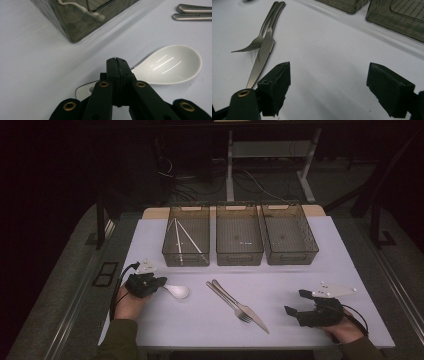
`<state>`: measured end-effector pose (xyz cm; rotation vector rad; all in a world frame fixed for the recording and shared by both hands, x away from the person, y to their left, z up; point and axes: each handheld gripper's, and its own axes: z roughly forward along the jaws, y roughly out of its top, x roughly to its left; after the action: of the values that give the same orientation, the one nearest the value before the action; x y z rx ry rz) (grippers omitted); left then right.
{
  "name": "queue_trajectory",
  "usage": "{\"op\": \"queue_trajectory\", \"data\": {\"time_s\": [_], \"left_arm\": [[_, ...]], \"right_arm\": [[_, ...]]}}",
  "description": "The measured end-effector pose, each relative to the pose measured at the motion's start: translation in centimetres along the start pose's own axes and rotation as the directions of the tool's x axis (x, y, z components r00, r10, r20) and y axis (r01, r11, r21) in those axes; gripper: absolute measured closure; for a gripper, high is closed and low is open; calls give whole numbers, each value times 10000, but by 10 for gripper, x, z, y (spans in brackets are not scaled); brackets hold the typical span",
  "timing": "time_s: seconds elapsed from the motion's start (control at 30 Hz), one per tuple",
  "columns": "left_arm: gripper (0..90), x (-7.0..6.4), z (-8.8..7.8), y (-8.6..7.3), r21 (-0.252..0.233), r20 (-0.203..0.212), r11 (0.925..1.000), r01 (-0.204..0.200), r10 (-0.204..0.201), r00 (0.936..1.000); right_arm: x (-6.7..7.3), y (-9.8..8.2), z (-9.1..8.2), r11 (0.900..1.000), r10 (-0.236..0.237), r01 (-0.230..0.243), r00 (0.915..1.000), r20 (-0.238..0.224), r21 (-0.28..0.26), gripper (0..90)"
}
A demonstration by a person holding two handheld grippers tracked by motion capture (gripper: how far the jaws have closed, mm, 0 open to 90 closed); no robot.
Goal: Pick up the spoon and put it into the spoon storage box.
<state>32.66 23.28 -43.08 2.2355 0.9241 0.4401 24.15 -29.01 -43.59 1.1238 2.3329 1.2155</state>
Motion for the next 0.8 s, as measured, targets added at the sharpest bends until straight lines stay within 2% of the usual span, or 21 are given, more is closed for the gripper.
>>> {"op": "queue_trajectory", "data": {"time_s": [0.1,0.27,0.57,0.73,0.8], "left_arm": [[891,3,5,2,-122,-21,9998,-125,125,9999],[892,9,16,1,447,-168,9988,-182,190,9997],[892,8,5,-5,830,-167,9958,386,-374,9992],[892,7,3,-6,555,-44,9975,435,-433,9991],[891,7,1,-4,181,28,9984,537,-538,9985]], "right_arm": [[1,0,1,10000,-17,17,10000,-43,28,194],[1,0,1,10000,-28,28,10000,-44,34,194],[0,0,0,10000,-14,14,10000,-26,25,194],[1,0,0,10000,-28,28,10000,-26,28,194],[1,0,0,10000,-53,53,10000,-29,40,194]]}}
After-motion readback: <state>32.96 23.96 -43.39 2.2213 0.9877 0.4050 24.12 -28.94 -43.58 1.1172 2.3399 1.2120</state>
